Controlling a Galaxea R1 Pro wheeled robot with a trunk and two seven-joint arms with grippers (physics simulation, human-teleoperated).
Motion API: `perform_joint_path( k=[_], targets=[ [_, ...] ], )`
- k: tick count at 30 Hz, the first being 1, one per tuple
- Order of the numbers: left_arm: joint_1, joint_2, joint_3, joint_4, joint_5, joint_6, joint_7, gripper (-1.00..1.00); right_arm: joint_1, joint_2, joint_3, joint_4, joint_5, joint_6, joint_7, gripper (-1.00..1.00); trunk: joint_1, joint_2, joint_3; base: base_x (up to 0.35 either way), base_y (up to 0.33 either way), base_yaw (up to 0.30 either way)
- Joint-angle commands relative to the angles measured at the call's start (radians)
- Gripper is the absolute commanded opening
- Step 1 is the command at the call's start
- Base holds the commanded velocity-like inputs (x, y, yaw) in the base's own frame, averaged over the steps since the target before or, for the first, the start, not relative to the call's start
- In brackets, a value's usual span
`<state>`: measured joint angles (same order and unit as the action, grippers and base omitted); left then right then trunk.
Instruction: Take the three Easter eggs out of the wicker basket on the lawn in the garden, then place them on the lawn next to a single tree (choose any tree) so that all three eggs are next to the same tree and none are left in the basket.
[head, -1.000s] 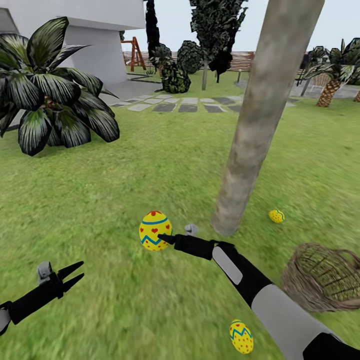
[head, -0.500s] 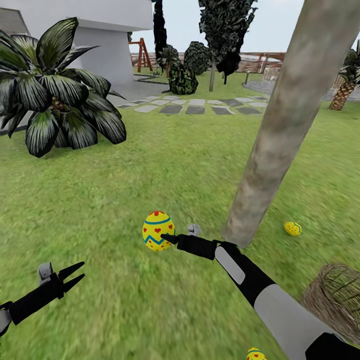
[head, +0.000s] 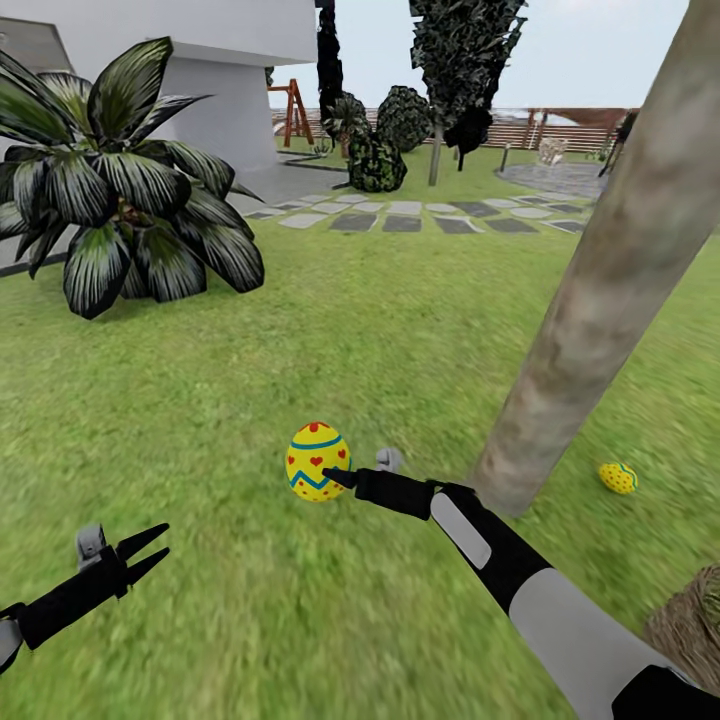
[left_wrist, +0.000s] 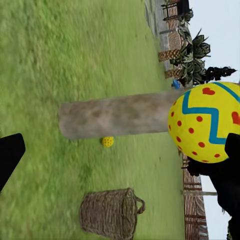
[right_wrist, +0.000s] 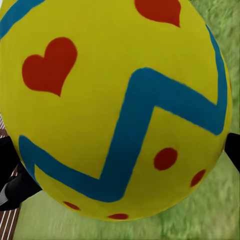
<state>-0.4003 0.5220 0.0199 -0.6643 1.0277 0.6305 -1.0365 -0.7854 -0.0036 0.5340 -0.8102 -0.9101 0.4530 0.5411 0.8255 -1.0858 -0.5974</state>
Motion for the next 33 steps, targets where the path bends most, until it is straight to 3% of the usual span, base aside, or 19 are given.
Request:
perform_joint_path(
  k=[1, 5, 12, 15, 20, 26, 28, 32, 33],
  targets=[
    [0.0, 0.0, 0.0, 0.0, 0.0, 0.0, 0.0, 1.0, 0.0, 0.0, 0.0, 0.0, -0.003, 0.001, -0.001, -1.0, 0.0, 0.0, 0.0, 0.212, 0.218, 0.0],
    [0.0, 0.0, 0.0, -0.001, 0.0, 0.0, -0.002, 1.0, 0.0, 0.0, -0.001, 0.015, -0.003, 0.001, -0.002, -1.0, 0.0, 0.0, 0.0, 0.194, 0.231, -0.023],
    [0.0, 0.001, 0.0, 0.0, 0.0, 0.0, -0.002, 1.0, 0.0, 0.001, -0.005, 0.057, -0.003, 0.0, -0.017, -1.0, 0.0, 0.0, 0.0, 0.193, 0.233, -0.262],
    [0.0, 0.001, 0.0, 0.0, 0.0, 0.0, -0.002, 1.0, 0.0, 0.009, -0.002, 0.055, -0.003, 0.0, -0.126, -1.0, 0.0, 0.0, 0.0, 0.203, 0.227, -0.288],
    [0.0, 0.001, 0.0, -0.001, 0.0, 0.0, -0.004, 1.0, 0.0, 0.013, 0.006, 0.054, -0.001, -0.045, -0.375, -1.0, 0.0, 0.0, 0.0, 0.204, 0.225, -0.184],
    [0.0, 0.001, 0.0, -0.001, 0.0, 0.0, -0.004, 1.0, 0.0, 0.06, 0.009, 0.055, 0.0, -0.114, -0.607, -1.0, 0.0, 0.0, -0.004, 0.153, 0.182, -0.018],
    [0.0, 0.001, 0.0, -0.001, 0.0, 0.0, -0.004, 1.0, 0.0, 0.068, 0.009, 0.055, 0.001, -0.12, -0.662, -1.0, 0.0, 0.0, -0.007, 0.111, 0.129, 0.026],
    [0.0, 0.001, 0.0, -0.001, 0.0, 0.0, -0.004, 1.0, 0.0, 0.07, 0.008, 0.056, 0.002, -0.127, -0.698, -1.0, 0.0, 0.0, -0.014, 0.108, 0.122, 0.058],
    [0.0, 0.001, 0.0, 0.0, 0.0, 0.0, -0.004, 1.0, 0.0, 0.077, 0.01, 0.057, 0.001, -0.187, -0.789, -1.0, 0.0, 0.0, -0.015, 0.108, 0.101, 0.044]
  ],
)
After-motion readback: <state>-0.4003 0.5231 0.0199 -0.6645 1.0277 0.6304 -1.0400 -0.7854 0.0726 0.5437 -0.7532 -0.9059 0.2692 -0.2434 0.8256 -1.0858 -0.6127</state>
